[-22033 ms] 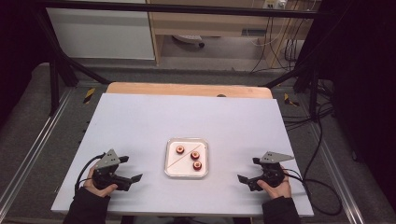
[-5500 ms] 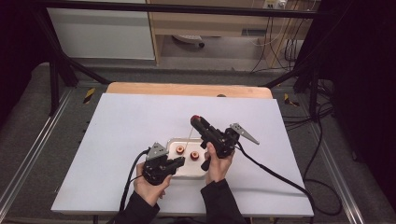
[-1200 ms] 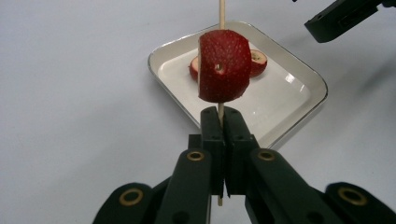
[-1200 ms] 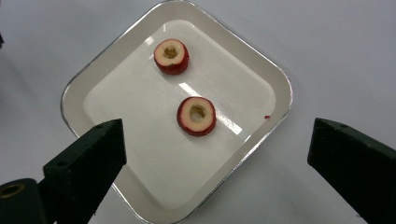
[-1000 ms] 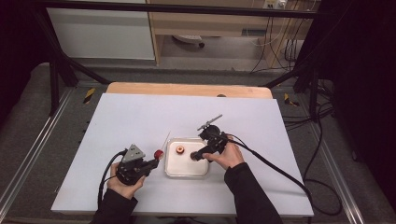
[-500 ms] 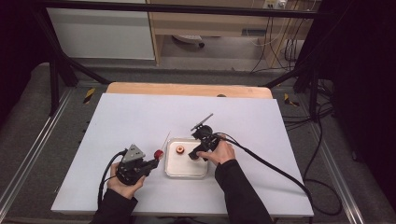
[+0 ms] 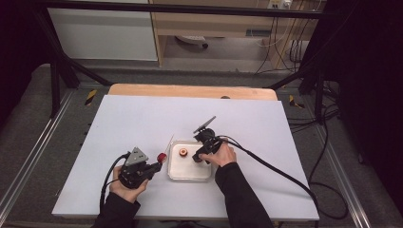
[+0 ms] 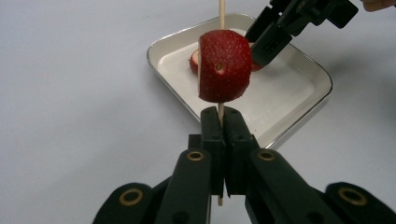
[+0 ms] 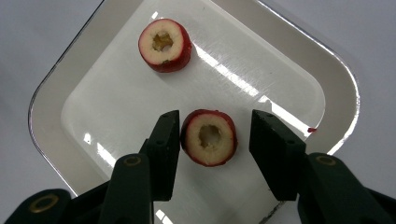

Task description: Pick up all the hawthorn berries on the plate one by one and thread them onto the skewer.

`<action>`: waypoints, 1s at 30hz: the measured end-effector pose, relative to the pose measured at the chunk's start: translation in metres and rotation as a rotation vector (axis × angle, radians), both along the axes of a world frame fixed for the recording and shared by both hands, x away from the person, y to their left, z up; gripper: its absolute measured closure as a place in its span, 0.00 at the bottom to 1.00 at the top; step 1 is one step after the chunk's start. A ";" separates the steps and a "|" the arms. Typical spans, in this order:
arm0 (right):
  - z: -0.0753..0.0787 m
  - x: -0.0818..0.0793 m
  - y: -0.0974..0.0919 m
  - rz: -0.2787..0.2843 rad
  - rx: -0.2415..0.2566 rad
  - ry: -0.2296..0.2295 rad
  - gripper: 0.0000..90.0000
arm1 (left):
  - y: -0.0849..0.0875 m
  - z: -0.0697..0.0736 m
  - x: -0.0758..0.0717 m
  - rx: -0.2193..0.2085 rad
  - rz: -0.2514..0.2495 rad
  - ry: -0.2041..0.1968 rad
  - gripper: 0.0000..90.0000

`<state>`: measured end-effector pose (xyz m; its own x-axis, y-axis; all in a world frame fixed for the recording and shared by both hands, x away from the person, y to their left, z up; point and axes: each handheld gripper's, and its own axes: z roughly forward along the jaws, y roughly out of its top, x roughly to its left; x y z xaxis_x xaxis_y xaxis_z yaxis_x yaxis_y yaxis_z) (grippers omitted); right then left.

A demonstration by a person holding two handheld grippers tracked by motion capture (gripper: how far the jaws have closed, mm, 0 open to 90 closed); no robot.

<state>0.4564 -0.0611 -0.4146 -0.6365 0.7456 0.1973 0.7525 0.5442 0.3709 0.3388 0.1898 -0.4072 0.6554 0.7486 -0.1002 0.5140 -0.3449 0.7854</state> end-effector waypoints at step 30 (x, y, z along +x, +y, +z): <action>0.032 -0.009 -0.013 -0.080 0.207 -0.043 0.67 | -0.001 0.001 -0.002 0.008 0.000 -0.014 0.98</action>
